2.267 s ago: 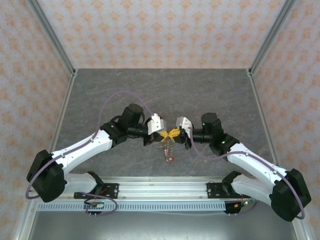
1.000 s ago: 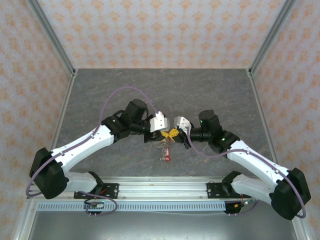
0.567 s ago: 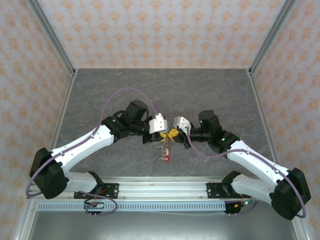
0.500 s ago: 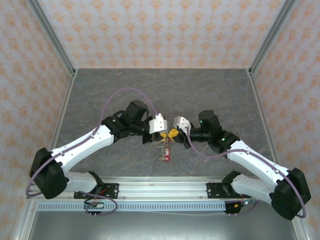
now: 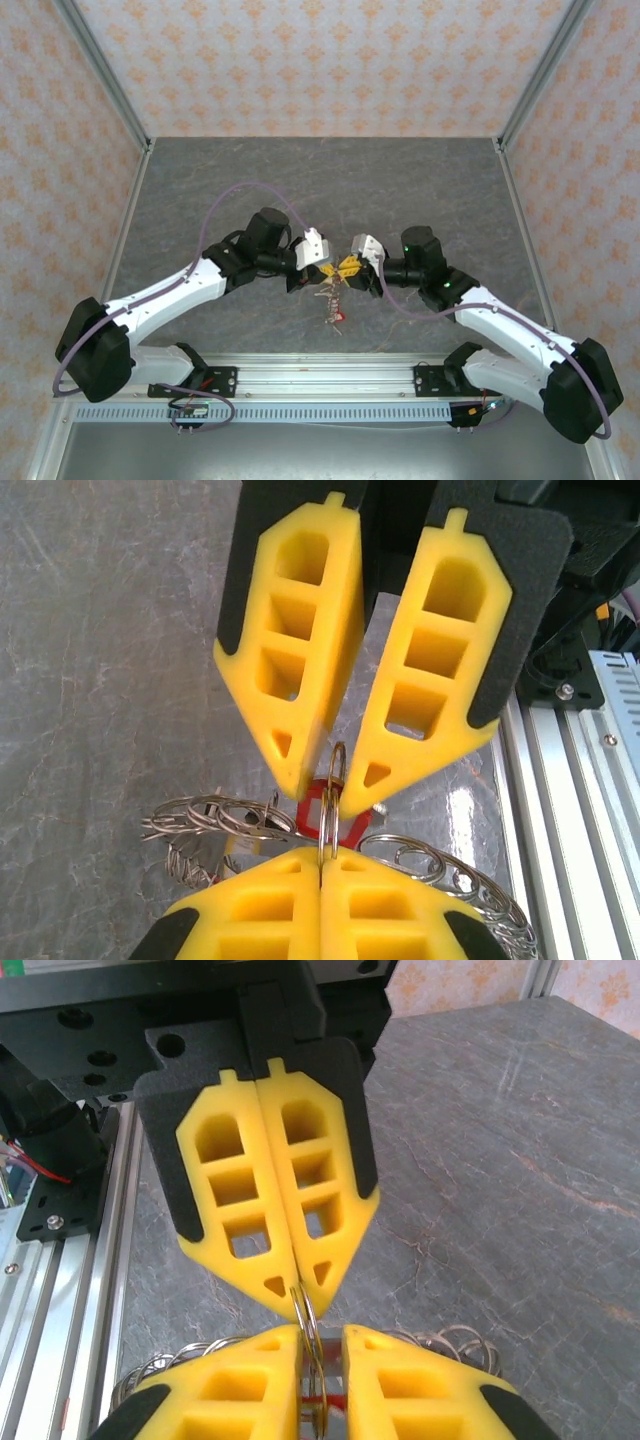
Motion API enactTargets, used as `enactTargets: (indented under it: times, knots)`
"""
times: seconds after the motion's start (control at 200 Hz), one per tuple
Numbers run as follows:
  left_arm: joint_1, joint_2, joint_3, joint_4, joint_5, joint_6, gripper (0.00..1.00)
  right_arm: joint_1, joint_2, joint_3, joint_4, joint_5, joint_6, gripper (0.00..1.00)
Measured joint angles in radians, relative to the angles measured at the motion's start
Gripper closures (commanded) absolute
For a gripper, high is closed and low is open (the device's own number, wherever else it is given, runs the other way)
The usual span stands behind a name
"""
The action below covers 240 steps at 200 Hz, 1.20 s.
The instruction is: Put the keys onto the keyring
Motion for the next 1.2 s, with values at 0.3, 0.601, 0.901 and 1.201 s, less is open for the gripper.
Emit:
enactTargets:
  times: [0.3, 0.601, 0.901, 1.201]
  knots:
    - [0.015, -0.016, -0.016, 0.089, 0.061, -0.054, 1.0, -0.019, 0.008, -0.023, 0.088, -0.039, 0.043, 0.87]
    - [0.022, -0.016, -0.016, 0.088, 0.061, -0.052, 0.83, -0.019, 0.015, -0.02, 0.089, -0.059, 0.052, 1.0]
    - [-0.007, -0.025, 0.045, -0.037, -0.019, 0.037, 0.73, -0.014, 0.019, 0.066, -0.077, -0.036, -0.031, 1.0]
    - [-0.026, -0.004, 0.114, -0.134, -0.066, 0.106, 0.77, 0.011, 0.03, 0.099, -0.154, -0.019, -0.082, 1.0]
